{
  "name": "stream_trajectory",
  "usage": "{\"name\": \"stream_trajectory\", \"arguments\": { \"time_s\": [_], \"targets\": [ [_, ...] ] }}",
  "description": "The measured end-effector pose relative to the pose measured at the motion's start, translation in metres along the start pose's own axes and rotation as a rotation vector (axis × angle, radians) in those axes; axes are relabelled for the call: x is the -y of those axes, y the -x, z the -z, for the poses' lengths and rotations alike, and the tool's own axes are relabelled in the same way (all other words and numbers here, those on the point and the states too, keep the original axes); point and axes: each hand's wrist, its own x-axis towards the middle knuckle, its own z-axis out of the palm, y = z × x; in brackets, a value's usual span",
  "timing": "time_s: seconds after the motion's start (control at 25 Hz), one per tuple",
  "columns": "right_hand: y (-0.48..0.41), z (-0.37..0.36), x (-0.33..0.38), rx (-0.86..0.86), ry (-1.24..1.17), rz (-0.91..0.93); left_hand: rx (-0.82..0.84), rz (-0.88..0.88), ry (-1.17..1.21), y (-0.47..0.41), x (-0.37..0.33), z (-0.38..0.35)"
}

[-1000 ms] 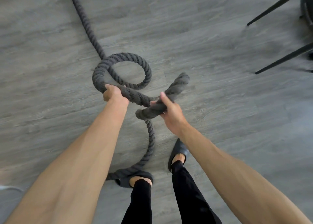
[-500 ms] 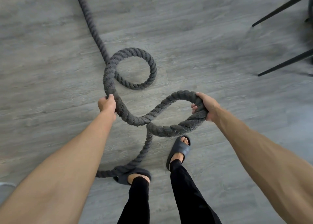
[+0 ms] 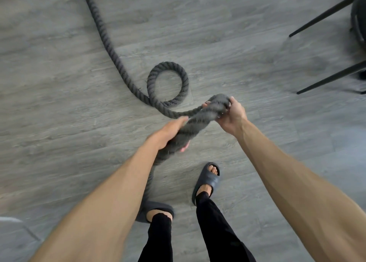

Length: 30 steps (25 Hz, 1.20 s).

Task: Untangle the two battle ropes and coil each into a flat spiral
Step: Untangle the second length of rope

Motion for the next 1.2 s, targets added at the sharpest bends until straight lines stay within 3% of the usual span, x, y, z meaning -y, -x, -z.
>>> {"name": "stream_trajectory", "arguments": {
  "time_s": [0.08,0.2,0.28,0.36,0.44,0.6,0.72,0.92,1.04,1.2],
  "targets": [
    [0.004,0.0,-0.017,-0.088,0.215,0.083,0.032,-0.038,0.214,-0.005,-0.03,0.001],
    [0.015,0.009,-0.058,-0.078,0.631,-0.03,-0.034,-0.134,0.384,-0.013,-0.061,-0.005],
    [0.02,0.017,-0.08,0.017,0.867,-0.131,-0.176,-0.189,0.542,-0.011,-0.078,-0.011],
    [0.025,0.018,-0.096,0.222,1.021,-0.165,-0.336,-0.24,0.77,-0.01,-0.098,-0.012],
    [0.025,0.011,-0.1,0.269,1.013,-0.03,-0.458,-0.256,0.954,-0.009,-0.121,-0.005],
    [0.016,-0.007,-0.062,-0.056,1.127,0.449,-0.516,-0.341,1.183,-0.006,-0.173,0.018],
    [0.017,-0.025,-0.009,-0.17,1.212,0.699,-0.415,-0.375,1.217,0.002,-0.22,0.025],
    [0.01,-0.077,0.092,-0.405,1.048,0.926,-0.234,-0.465,1.23,0.02,-0.293,0.022],
    [-0.008,-0.12,0.151,-0.404,1.038,1.081,-0.117,-0.522,1.287,0.016,-0.34,0.045],
    [-0.061,-0.19,0.205,-0.278,1.061,1.176,-0.106,-0.559,1.27,-0.028,-0.376,0.098]
  ]
}}
